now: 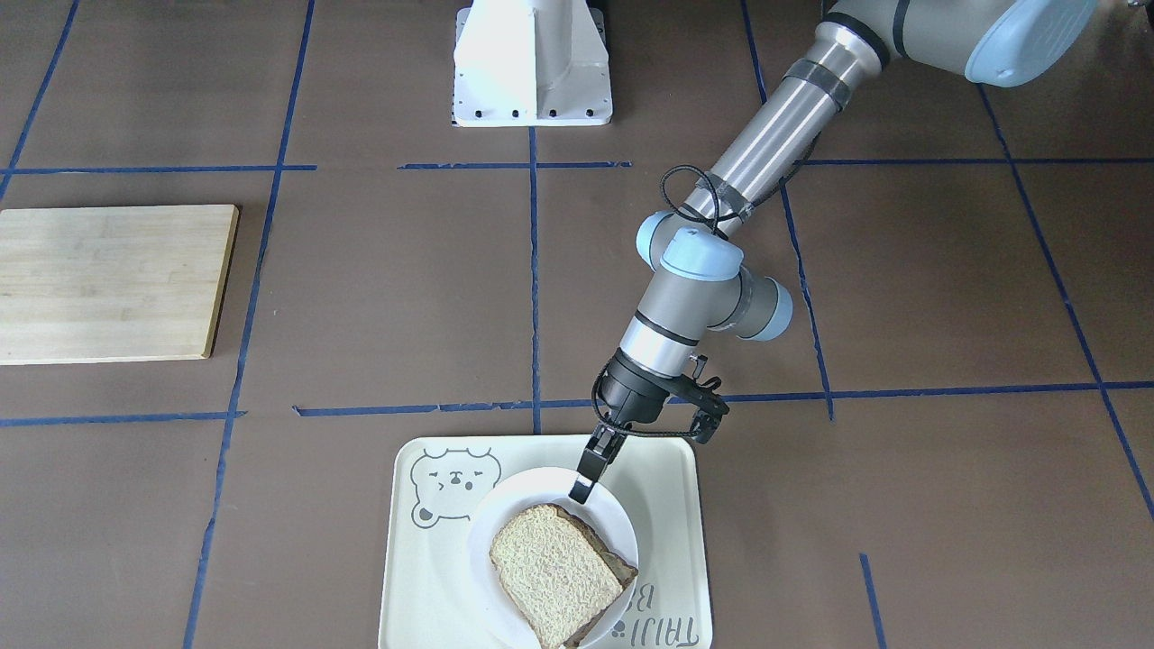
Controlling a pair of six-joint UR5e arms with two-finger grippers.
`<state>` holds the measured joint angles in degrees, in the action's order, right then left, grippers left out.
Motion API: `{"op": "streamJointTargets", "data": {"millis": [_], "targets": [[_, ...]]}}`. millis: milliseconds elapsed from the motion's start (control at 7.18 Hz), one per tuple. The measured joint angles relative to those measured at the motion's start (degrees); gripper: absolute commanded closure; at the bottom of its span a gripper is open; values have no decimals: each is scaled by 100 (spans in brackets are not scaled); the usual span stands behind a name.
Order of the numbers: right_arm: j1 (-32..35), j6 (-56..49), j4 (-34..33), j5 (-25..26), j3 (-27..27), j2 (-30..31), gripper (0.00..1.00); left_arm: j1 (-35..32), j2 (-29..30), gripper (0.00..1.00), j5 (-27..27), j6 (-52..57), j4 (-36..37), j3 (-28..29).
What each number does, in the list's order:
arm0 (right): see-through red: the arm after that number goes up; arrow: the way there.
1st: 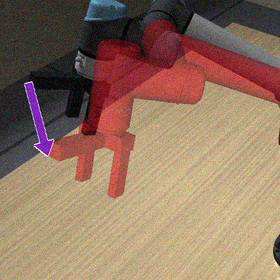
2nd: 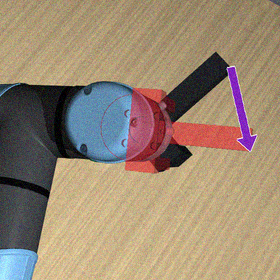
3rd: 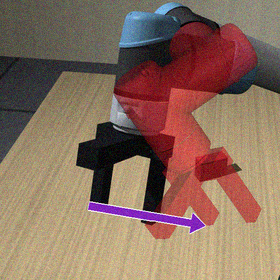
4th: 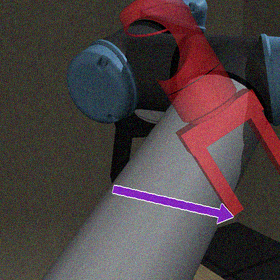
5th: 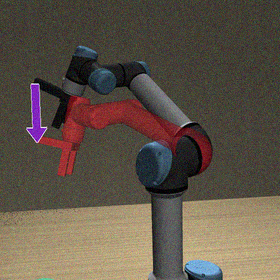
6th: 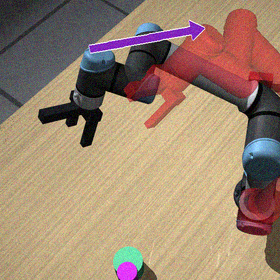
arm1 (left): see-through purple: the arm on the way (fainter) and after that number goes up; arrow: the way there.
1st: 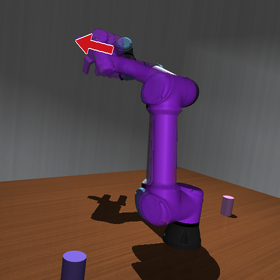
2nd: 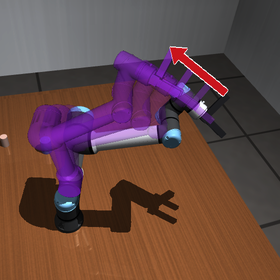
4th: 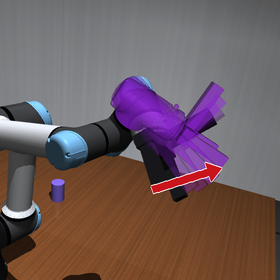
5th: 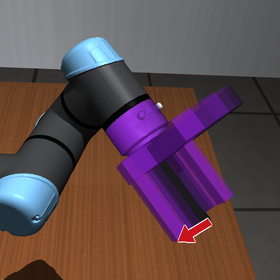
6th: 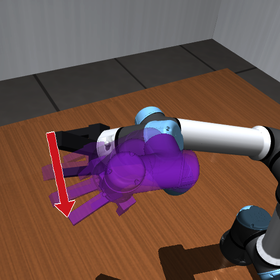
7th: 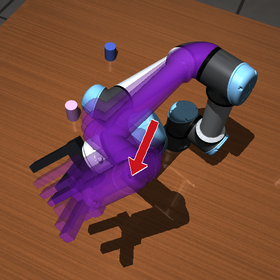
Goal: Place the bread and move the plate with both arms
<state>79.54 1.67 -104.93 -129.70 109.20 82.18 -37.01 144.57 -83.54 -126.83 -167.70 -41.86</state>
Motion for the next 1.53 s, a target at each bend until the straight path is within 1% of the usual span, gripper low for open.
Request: {"op": "streamJointTargets", "data": {"millis": [139,418,557,697,836,975,1114,1254,1393,1532], "targets": [[0,0,2,3,-5,0,0,23,-3,53,-1,2,0,-14],[0,0,0,8,-12,0,0,55,-60,25,-2,34,6,-78],[0,0,1,14,-16,0,0,58,-220,0,-48,65,105,-334],[0,2,7,17,-39,0,0,59,-557,0,-209,94,471,-946],[0,5,15,17,-76,0,0,54,-942,0,-427,197,1128,-1820],[0,4,21,17,-99,0,0,40,-1251,0,-652,501,2088,-2799],[1,1,24,21,-112,10,0,17,-1397,0,-843,1008,3266,-3682],[17,22,27,23,-112,71,0,-3,-1521,0,-943,1642,4403,-4448],[51,65,33,29,-123,172,0,-23,-1820,0,-985,2407,5325,-5188],[78,79,49,43,-152,211,0,-101,-2241,0,-1044,3207,5853,-5771]]}}
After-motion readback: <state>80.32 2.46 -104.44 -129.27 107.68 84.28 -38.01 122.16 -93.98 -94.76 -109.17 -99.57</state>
